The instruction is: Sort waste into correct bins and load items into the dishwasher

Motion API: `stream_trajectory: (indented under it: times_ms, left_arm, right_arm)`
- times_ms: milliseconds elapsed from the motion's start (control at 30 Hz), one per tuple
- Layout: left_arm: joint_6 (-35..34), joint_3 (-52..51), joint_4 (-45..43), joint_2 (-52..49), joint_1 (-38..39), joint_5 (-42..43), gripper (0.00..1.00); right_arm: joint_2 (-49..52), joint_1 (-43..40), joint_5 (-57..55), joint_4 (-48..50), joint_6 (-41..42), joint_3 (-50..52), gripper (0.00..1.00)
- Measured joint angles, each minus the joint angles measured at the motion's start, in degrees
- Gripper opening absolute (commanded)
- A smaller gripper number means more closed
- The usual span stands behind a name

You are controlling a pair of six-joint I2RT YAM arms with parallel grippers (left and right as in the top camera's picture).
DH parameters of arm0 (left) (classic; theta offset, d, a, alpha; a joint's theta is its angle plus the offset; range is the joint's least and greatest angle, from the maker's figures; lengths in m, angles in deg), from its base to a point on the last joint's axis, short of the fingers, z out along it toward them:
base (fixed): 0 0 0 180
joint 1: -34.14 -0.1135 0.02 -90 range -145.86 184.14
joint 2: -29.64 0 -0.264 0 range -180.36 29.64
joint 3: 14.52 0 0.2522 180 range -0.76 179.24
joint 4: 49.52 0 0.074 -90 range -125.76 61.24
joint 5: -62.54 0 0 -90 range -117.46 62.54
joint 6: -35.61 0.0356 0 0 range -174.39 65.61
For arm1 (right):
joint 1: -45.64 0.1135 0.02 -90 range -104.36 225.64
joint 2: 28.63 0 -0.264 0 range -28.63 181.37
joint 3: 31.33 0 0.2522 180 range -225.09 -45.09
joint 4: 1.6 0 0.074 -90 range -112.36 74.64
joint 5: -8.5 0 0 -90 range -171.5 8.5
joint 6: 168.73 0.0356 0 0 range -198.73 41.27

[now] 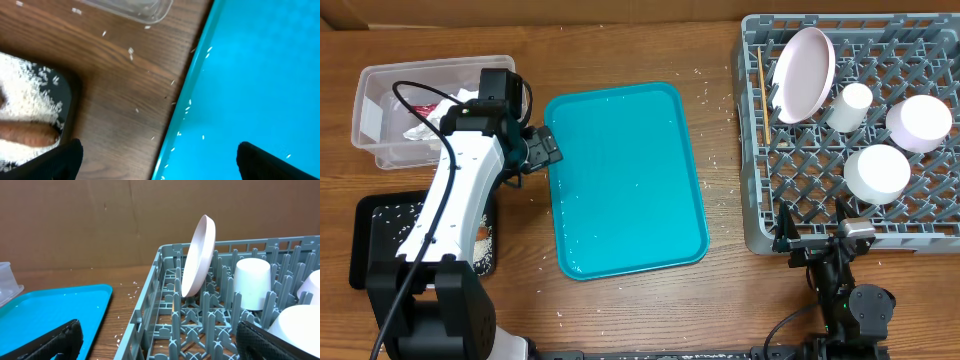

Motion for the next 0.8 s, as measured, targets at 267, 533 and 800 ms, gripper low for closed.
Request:
stream_trajectory:
  times_ms: [267, 533, 800]
  left_arm:
    - [6.1, -12.8, -20.9, 15.8, 5.3, 0.8, 1.0]
    - [12.2, -39.1, -39.3, 42.0, 5.7, 1.2, 1.0]
    - [15.9, -64.7, -54.9, 67.6, 1.2, 1.1, 1.0]
  right_arm:
    - [0.0, 0.0, 0.0, 0.0, 0.0, 0.0, 1.0]
    - [0.0, 0.0, 0.0, 0.1, 0.0, 0.0, 1.0]
    - [0.0, 0.0, 0.0, 0.1, 0.0, 0.0, 1.0]
